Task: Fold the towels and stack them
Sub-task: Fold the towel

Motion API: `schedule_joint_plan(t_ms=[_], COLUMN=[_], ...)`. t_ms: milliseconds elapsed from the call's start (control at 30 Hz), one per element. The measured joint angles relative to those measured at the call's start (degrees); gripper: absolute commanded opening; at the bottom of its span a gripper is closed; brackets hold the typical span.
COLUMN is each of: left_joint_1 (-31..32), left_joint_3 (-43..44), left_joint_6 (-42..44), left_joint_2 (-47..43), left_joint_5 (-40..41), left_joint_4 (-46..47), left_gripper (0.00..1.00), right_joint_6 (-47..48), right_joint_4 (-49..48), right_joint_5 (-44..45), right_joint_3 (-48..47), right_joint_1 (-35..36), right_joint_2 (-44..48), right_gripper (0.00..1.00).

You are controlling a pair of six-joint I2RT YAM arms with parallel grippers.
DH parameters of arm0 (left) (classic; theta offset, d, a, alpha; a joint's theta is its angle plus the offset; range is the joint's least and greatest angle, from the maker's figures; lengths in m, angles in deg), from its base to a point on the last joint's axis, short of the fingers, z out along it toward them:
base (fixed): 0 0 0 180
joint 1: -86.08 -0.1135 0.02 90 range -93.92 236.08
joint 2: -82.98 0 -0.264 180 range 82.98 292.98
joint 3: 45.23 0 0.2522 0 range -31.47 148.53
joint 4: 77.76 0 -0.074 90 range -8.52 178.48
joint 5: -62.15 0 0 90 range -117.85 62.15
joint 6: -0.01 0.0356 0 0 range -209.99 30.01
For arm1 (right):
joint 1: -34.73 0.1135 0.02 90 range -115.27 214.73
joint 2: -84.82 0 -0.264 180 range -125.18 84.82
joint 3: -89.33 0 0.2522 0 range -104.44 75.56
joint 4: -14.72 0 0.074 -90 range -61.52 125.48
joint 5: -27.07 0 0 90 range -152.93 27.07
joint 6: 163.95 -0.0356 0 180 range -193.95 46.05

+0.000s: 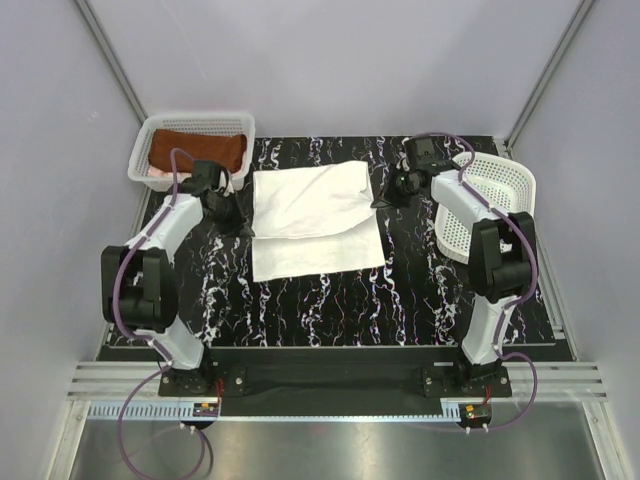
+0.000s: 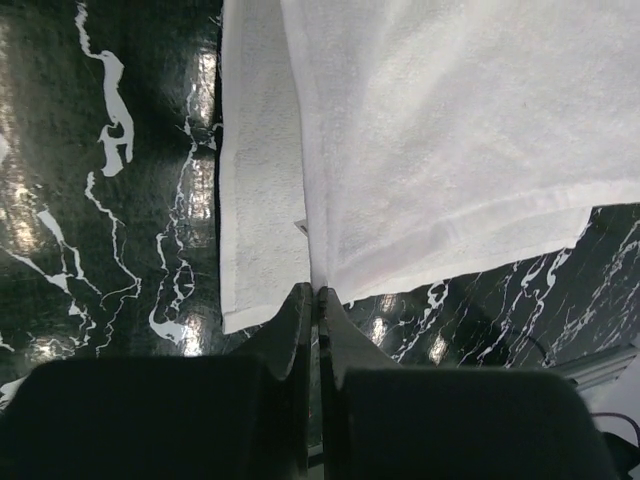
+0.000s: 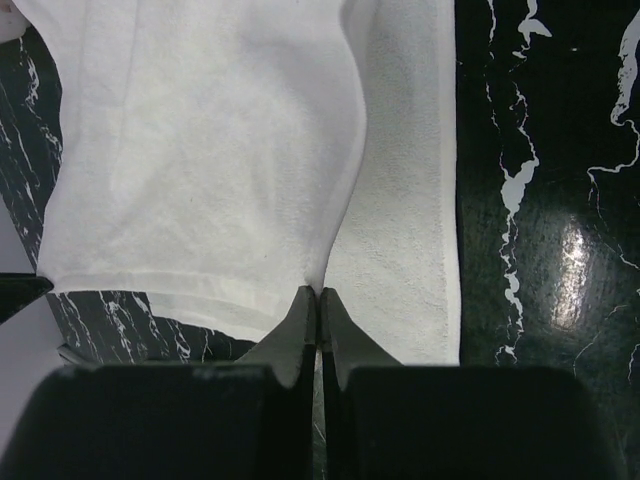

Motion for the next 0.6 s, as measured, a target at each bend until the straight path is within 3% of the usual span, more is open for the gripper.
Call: schedule_joint_plan(t_ms=[133,267,400,600], left_joint_1=[1.22,2.38,2.45,2.58], left_joint_3=[-1.36,-10.16,-17.70,-18.34], left_joint_6=[-0.52,-1.60,-3.52,-4.31], left_joint_2=[-3.87,-8.70,-7.28,-5.20], left_joint_5=[4.07,4.79,4.52,4.59], left_joint_4=[0.17,4.04,5.92,6.34], left_gripper=[0.00,0.00,0.00,0.00], right_joint_6=[0.79,0.44,0.09,0.09], right_joint_4=[-1.07,-3.80,-5.31,-5.51], right_joint_5=[-0.02,-0.44,-0.70,-0.70], right_joint_3=[3.74,14.01,19.52,19.28], right_joint_1=[0.17,1.09,1.86,1.95], right_joint_2=[3.34,7.39,6.36,5.60], right_gripper=[0.00,0.00,0.00,0.00])
